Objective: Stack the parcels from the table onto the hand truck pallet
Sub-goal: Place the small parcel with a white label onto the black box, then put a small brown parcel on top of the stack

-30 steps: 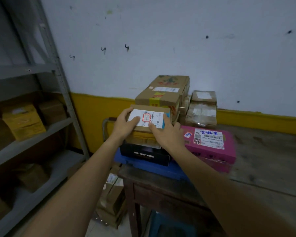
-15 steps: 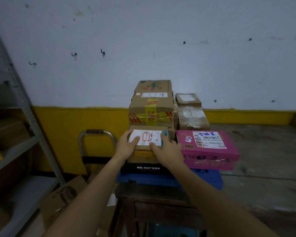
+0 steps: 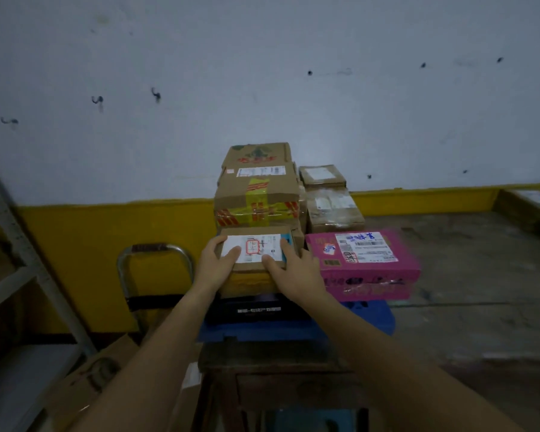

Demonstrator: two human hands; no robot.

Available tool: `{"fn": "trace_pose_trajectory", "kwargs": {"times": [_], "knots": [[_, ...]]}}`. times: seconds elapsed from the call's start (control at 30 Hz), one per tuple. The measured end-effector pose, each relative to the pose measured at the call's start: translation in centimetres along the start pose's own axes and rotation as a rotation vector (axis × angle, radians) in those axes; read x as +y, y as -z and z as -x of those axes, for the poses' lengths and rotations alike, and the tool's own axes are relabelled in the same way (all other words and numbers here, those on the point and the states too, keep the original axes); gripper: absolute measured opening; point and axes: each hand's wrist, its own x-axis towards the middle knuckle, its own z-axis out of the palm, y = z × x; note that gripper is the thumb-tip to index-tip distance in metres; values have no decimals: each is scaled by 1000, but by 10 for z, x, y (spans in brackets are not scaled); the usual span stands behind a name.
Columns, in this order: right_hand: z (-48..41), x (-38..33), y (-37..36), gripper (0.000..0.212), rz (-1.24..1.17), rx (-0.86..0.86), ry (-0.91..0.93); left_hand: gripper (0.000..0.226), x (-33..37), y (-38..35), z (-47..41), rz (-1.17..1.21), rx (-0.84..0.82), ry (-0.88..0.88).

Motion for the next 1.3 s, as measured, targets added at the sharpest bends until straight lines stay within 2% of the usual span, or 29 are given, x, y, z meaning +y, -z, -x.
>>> {"fn": "trace_pose_trajectory", "kwargs": {"times": [0.17,0.33,0.4,0.53,0.67,0.77,1.13,1.3], "knots": [[-2,10,15,65,-32,42,62,35,14,3,-7,-39,79,17],[-9,35,51,63,-74,85,144,34,58,-17,6,-169,340,-211],[-10,50,70,63,-68,95,175,34,76,-36,12,-156,355,-285],[-7,95,118,62,-56,101,214,37,111,-99,26,-106,292,-338],[-4,164,177,65,-46,120,169,39,144,-183,48,-39,216,-397],[0,217,223,66,-41,127,110,48,169,-245,62,0,110,-358],[-24,364,346,69,-76,187,-35,62,240,-450,63,-184,-264,-273],[-60,415,404,70,-66,267,-100,62,273,-522,32,-144,-319,-253]]}}
